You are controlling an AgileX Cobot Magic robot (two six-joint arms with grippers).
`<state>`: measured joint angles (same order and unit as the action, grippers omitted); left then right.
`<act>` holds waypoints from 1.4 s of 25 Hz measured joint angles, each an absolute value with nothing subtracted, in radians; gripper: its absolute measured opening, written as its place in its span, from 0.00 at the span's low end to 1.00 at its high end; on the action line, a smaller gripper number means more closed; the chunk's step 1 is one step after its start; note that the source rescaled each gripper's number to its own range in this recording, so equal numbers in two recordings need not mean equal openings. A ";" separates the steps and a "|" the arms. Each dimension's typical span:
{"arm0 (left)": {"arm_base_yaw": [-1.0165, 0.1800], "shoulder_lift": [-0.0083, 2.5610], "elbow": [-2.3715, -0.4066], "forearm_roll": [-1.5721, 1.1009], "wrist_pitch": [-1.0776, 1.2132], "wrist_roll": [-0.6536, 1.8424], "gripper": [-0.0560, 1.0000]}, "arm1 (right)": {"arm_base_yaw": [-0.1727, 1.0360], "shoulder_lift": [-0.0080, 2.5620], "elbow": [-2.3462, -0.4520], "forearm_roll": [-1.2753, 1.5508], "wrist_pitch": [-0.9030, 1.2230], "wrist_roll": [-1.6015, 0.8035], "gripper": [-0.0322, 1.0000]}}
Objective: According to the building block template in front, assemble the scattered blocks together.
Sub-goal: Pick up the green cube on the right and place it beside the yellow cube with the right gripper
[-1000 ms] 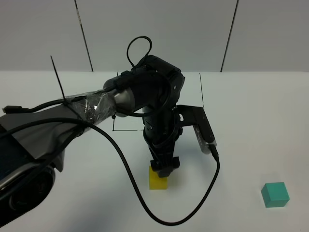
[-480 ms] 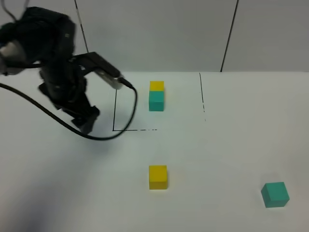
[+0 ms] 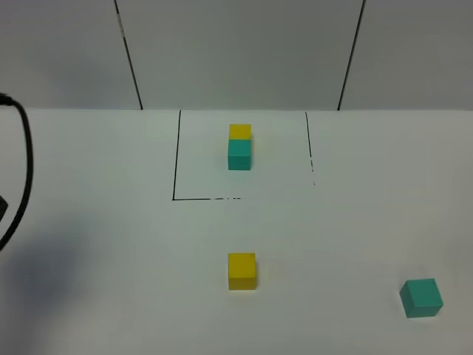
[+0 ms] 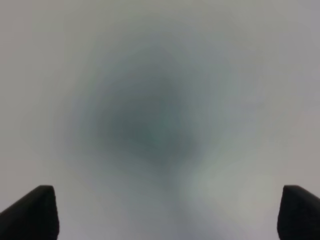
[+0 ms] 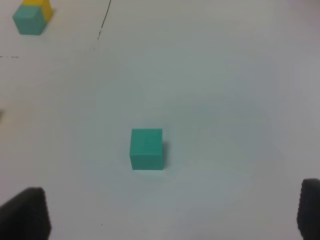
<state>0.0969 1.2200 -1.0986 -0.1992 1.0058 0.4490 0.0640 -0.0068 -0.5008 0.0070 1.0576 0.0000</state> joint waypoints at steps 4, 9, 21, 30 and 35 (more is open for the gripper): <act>0.097 0.924 -0.963 -0.219 1.010 0.380 0.89 | 0.064 -0.007 -0.501 0.007 1.058 0.000 1.00; 0.097 0.596 -0.818 -0.229 1.026 0.345 0.87 | 0.064 -0.007 -0.501 0.007 1.058 0.000 1.00; 0.097 0.156 -0.552 -0.301 1.045 0.339 0.80 | 0.064 -0.007 -0.501 0.007 1.058 0.000 1.00; 0.082 0.035 -0.526 -0.303 1.050 0.340 0.74 | 0.064 -0.007 -0.501 0.007 1.058 0.000 1.00; 0.043 -0.007 -0.515 -0.293 1.082 0.339 0.74 | 0.064 -0.007 -0.501 0.007 1.058 0.000 1.00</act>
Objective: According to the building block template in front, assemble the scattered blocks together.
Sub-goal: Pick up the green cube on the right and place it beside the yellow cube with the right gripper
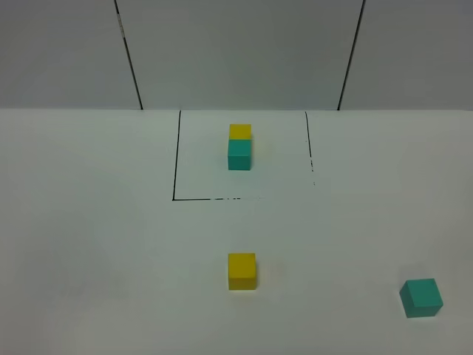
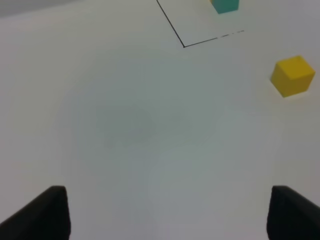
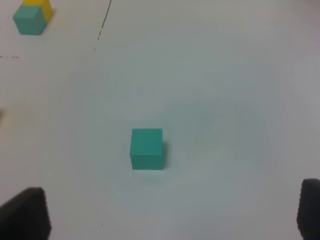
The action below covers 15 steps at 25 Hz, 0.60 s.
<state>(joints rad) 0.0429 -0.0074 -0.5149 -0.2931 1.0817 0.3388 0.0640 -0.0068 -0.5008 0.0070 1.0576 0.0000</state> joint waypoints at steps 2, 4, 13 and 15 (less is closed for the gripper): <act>0.034 -0.008 -0.511 -0.285 1.089 0.336 0.74 | 0.064 -0.007 -0.501 0.007 1.058 0.000 1.00; 0.034 -0.008 -0.510 -0.285 1.089 0.336 0.74 | 0.064 -0.007 -0.501 0.007 1.058 0.000 1.00; 0.034 -0.008 -0.510 -0.283 1.089 0.335 0.74 | 0.064 -0.007 -0.501 0.007 1.058 0.000 1.00; 0.034 -0.008 -0.510 -0.283 1.089 0.335 0.74 | 0.064 -0.007 -0.501 0.007 1.058 0.000 1.00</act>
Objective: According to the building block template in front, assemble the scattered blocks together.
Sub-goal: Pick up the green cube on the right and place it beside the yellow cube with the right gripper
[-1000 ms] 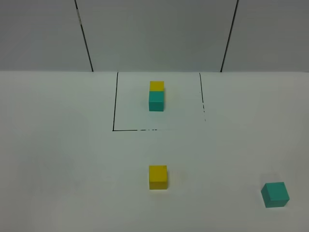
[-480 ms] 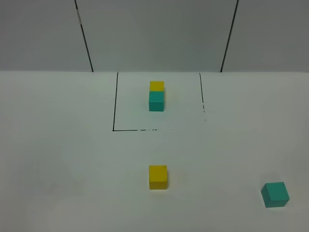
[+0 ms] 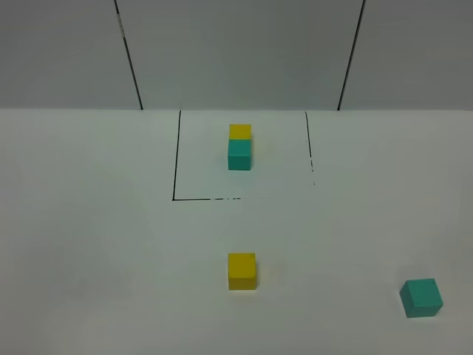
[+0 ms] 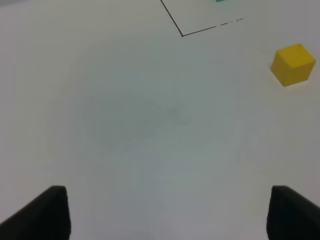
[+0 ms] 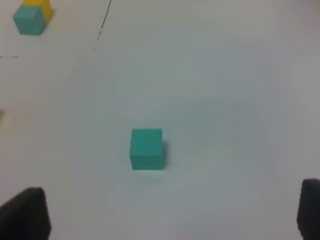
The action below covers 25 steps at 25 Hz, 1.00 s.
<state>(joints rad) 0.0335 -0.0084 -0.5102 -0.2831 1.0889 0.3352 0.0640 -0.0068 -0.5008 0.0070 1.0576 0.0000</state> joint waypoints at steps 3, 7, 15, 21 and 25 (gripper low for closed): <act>0.034 -0.008 -0.510 -0.283 1.089 0.335 0.74 | 0.064 -0.007 -0.501 0.007 1.058 0.000 1.00; 0.034 -0.008 -0.510 -0.283 1.089 0.333 0.74 | 0.064 -0.007 -0.501 0.007 1.058 0.000 1.00; 0.034 -0.008 -0.510 -0.283 1.090 0.333 0.74 | 0.064 -0.007 -0.501 0.007 1.058 0.000 1.00; 0.034 -0.008 -0.510 -0.283 1.090 0.333 0.74 | 0.064 -0.007 -0.501 0.008 1.058 0.006 1.00; 0.034 -0.008 -0.510 -0.283 1.090 0.333 0.74 | 0.064 0.045 -0.503 0.014 1.062 0.008 1.00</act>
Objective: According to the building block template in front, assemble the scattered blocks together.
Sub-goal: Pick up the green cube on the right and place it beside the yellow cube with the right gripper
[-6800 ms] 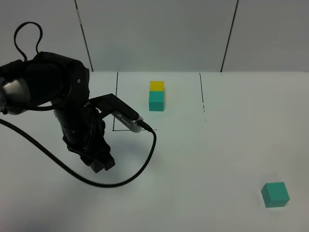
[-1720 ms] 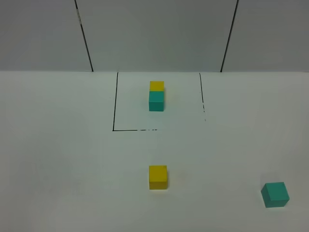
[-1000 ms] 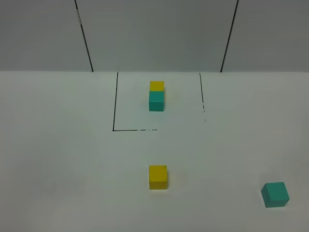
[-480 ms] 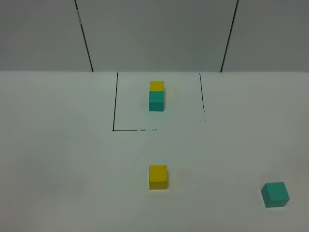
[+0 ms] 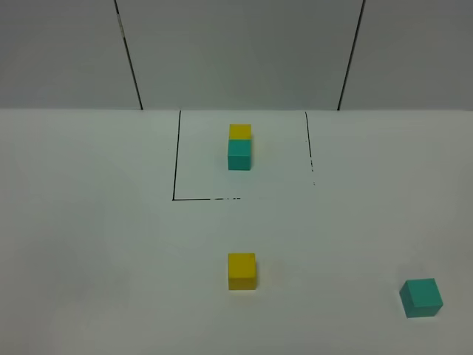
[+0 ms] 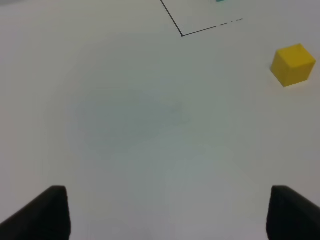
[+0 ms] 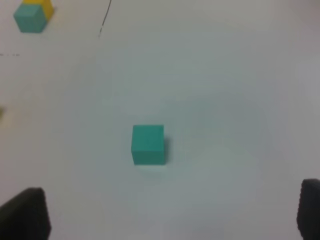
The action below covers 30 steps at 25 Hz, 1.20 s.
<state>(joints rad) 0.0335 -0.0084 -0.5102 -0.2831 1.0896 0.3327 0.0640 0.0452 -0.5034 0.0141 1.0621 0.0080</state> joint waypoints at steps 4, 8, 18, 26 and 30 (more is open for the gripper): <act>0.034 -0.008 -0.510 -0.282 1.090 0.333 0.74 | 0.064 0.326 -0.544 0.071 1.050 -0.011 1.00; 0.034 -0.008 -0.510 -0.282 1.090 0.333 0.74 | 0.064 0.711 -0.638 0.121 0.968 -0.052 1.00; 0.034 -0.008 -0.510 -0.282 1.090 0.333 0.73 | 0.064 1.511 -0.876 0.192 0.852 -0.075 1.00; 0.034 -0.008 -0.510 -0.282 1.090 0.333 0.74 | 0.077 1.688 -0.877 0.203 0.769 -0.099 1.00; 0.034 -0.008 -0.510 -0.282 1.090 0.333 0.74 | 0.082 1.715 -0.877 0.193 0.738 -0.101 1.00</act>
<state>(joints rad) 0.0335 -0.0084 -0.5102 -0.2823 1.0896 0.3327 0.0817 1.7155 -0.8772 0.1927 0.7382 -0.1007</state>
